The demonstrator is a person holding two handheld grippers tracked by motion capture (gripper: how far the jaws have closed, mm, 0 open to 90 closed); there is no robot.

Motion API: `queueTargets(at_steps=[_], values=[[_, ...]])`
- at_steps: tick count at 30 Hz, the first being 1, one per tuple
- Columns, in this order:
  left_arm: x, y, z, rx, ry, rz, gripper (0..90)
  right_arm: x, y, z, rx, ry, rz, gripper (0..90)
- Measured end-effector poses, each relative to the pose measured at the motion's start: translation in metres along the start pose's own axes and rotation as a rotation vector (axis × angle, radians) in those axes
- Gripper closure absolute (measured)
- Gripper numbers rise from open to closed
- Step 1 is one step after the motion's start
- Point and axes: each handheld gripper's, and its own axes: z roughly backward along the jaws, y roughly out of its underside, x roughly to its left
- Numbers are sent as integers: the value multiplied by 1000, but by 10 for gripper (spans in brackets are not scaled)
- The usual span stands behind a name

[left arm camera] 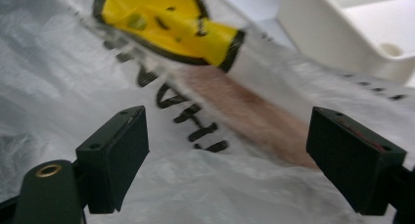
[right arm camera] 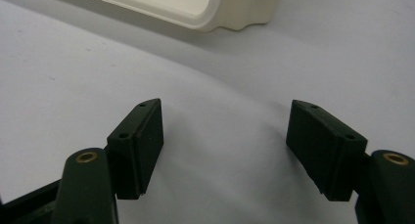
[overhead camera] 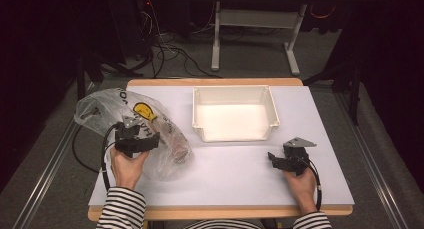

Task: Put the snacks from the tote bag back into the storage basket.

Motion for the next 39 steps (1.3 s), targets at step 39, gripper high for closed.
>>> queueTargets(at_steps=[39], values=[[34, 47, -62, 180, -56, 54, 284, 1, 0, 0, 0, 5, 1, 302]])
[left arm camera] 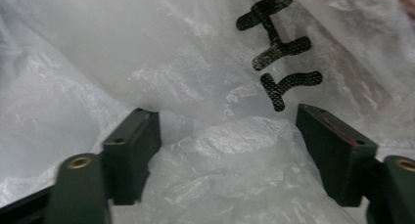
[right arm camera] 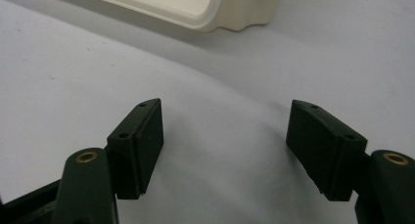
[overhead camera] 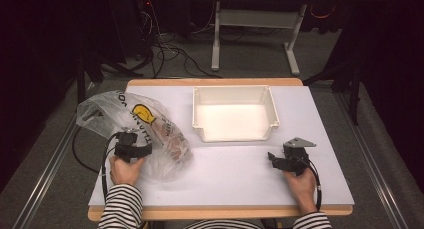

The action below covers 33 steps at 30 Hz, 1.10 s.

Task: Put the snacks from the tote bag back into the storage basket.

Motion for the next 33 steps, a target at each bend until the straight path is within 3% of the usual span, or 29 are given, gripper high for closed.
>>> queueTargets(at_steps=[5, 7, 9, 11, 13, 16, 24, 33], values=[[-6, 2, 4, -12, 28, -34, 476, 0, 0, 0, -1, 0, 3, 303], [-7, 2, 5, -11, 33, -42, 494, 0, 0, 0, -1, 0, 3, 303], [-9, 1, 6, 0, 57, -77, 645, 0, 0, 0, -2, -1, 3, 304], [-11, 0, 7, 6, 60, -94, 686, 0, 0, 0, -1, -1, 0, 304], [-12, 0, 7, 9, 75, -113, 800, 0, 0, 0, -1, 0, 3, 304], [-14, 0, 8, 17, 95, -126, 868, 0, 0, 0, -1, -1, 1, 303], [-20, 8, 16, 3, 145, -161, 885, 0, 0, 0, -2, 0, 4, 303], [-37, 17, 29, -34, 196, -208, 889, 0, 0, 0, 0, 2, 3, 303]])
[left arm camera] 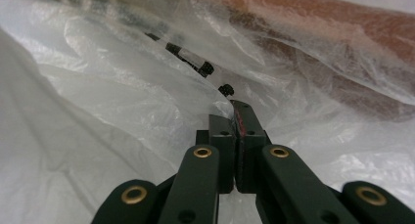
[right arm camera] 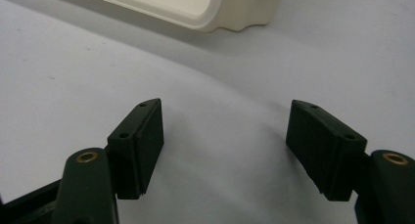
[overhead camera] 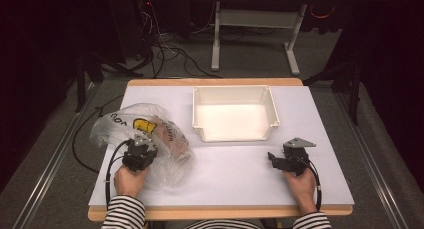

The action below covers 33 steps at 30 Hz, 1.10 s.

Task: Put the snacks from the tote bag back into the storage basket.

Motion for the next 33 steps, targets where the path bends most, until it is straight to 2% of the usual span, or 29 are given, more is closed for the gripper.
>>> queueTargets(at_steps=[22, 33], values=[[-40, 5, 5, -63, 64, -65, 890, -1, 0, 0, 0, -17, 3, 334], [-53, 6, -1, -76, 99, -61, 890, -2, -1, 0, 4, -23, -1, 336]])
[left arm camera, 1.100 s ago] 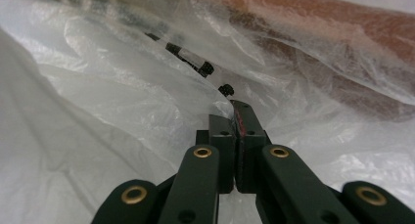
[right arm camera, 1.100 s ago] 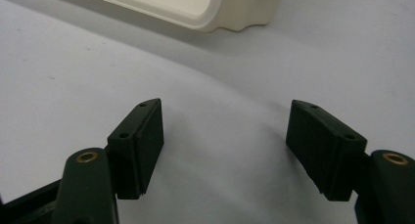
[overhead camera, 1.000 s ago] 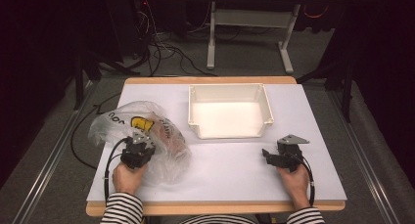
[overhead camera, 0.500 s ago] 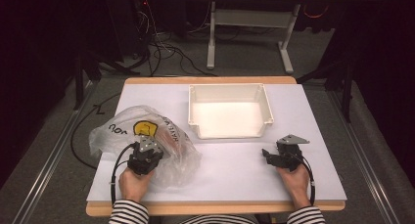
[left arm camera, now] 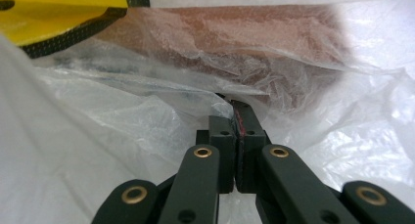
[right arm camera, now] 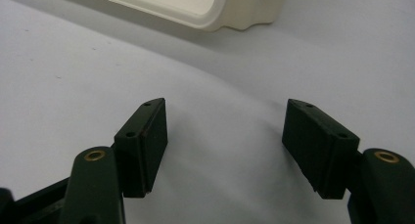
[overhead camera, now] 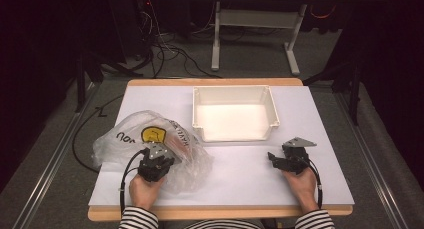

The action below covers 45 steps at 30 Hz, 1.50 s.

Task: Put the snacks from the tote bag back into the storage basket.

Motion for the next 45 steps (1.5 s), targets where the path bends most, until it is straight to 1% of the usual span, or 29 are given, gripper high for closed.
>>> queueTargets(at_steps=[5, 8, 9, 11, 15, 22, 25, 26, 27, 28, 29, 32, 33, 36, 37, 38, 39, 40, 41, 43, 44, 45], values=[[-7, -2, -3, -2, 18, -8, 890, 0, 0, 0, 2, -1, 0, 343], [-10, -2, -3, -8, 27, -10, 890, 2, 0, 1, -3, -8, 18, 402], [-11, -2, -3, -10, 27, -10, 890, 2, 0, 1, -3, -8, 18, 402], [-14, -2, -4, -11, 36, -14, 890, 5, 0, 3, -5, 7, 36, 423], [-18, -3, -5, -14, 39, -20, 890, 8, 0, 6, 3, 2, 37, 441], [-25, -2, -7, -23, 58, -19, 890, 10, 0, 18, -26, -27, 29, 466], [-30, -2, -6, -33, 66, -18, 890, 15, -1, 26, -47, -50, 29, 466], [-30, -2, -6, -33, 66, -18, 890, 15, -1, 26, -47, -50, 29, 466], [-33, -2, -6, -35, 74, -20, 890, 19, -1, 27, -51, -71, 36, 461], [-33, -2, -6, -35, 74, -20, 890, 19, -1, 27, -51, -71, 36, 461], [-36, -2, -6, -33, 76, -24, 889, 25, -1, 29, -52, -87, 56, 460], [-38, -2, -7, -33, 80, -29, 889, 35, -1, 31, -59, -122, 60, 457], [-42, -3, -7, -34, 80, -37, 889, 40, -1, 32, -64, -137, 71, 457], [-45, -3, -7, -38, 82, -38, 889, 50, -3, 35, -73, -171, 91, 455], [-49, -2, -7, -38, 87, -42, 889, 55, -4, 36, -73, -184, 101, 454], [-49, -2, -7, -38, 87, -42, 889, 55, -4, 36, -73, -184, 101, 454], [-51, -2, -8, -35, 92, -49, 889, 62, -6, 38, -81, -205, 122, 451], [-51, -2, -8, -35, 92, -49, 889, 62, -6, 38, -81, -205, 122, 451], [-54, -3, -9, -36, 95, -54, 889, 67, -9, 38, -85, -239, 129, 444], [-57, -3, -10, -37, 96, -60, 889, 72, -11, 39, -90, -257, 135, 440], [-57, -3, -10, -37, 96, -60, 889, 72, -11, 39, -90, -257, 135, 440], [-59, -3, -11, -39, 100, -62, 889, 77, -13, 39, -99, -276, 146, 435]])
